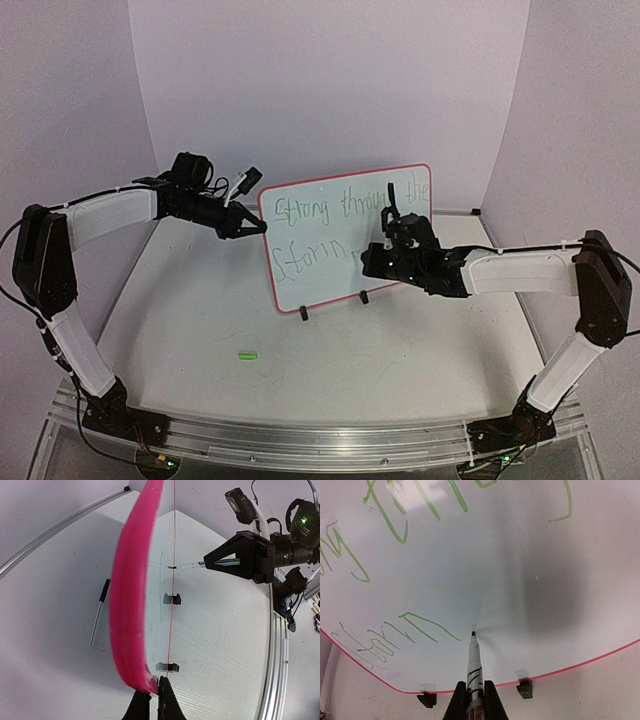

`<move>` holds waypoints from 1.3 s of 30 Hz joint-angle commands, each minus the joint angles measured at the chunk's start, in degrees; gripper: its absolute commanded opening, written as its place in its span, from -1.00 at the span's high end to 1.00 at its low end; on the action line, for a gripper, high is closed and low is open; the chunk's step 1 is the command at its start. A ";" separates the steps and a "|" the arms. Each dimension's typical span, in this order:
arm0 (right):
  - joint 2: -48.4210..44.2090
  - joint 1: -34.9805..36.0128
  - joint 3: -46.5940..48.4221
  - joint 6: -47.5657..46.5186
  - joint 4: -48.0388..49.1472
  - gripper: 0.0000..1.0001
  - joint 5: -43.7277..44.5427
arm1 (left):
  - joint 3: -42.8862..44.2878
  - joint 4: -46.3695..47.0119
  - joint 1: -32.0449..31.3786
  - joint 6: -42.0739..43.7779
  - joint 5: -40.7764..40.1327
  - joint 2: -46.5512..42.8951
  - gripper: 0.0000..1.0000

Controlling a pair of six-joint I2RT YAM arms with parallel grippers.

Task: Write a sentence on the whiteboard
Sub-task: Write a sentence at the center of the board.

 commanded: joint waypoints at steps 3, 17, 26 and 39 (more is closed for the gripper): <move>-0.22 -0.52 2.26 -0.27 0.19 1.00 0.40 | -0.46 -5.87 -1.36 3.88 -3.83 0.63 1.00; -4.29 0.26 3.02 -2.54 0.52 1.00 -11.50 | -0.47 -5.75 -1.39 3.83 -3.84 0.21 1.00; 1.13 0.27 7.87 -2.59 -0.44 1.00 -13.81 | -0.46 -5.81 -1.49 3.81 -3.96 0.18 1.00; 4.10 0.27 9.41 -2.28 -3.07 1.00 -12.80 | -0.47 -5.85 -1.47 3.87 -4.07 0.37 1.00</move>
